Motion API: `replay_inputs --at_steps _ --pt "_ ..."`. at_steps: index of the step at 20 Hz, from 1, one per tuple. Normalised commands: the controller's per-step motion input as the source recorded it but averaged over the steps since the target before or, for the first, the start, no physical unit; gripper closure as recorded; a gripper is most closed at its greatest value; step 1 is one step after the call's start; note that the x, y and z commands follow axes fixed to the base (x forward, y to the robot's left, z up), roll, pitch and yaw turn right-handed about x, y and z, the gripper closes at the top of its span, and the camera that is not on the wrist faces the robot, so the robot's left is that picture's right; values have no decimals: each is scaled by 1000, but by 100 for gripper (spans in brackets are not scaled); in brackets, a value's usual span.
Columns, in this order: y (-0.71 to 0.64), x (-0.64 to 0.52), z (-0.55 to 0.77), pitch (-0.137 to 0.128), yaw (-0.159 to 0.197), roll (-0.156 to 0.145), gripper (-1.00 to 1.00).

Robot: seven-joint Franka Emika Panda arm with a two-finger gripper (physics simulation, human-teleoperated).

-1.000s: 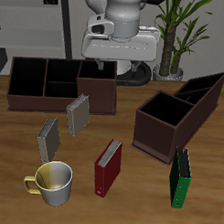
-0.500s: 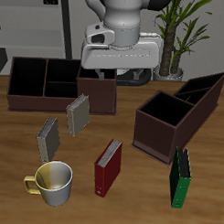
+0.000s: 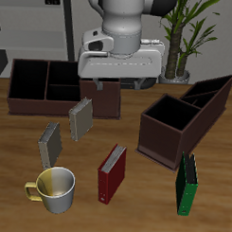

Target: Place the red book into the left desk caddy's right compartment

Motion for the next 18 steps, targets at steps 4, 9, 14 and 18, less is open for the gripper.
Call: replay_inputs --at_steps 4,9,14,18 --pt "-104 288 -192 -4 -60 -22 -100" --pt "1 193 -243 -13 -74 -2 -100" --pt "41 184 -250 -11 -60 2 -100" --pt "-20 122 -179 -15 -54 0 -100"
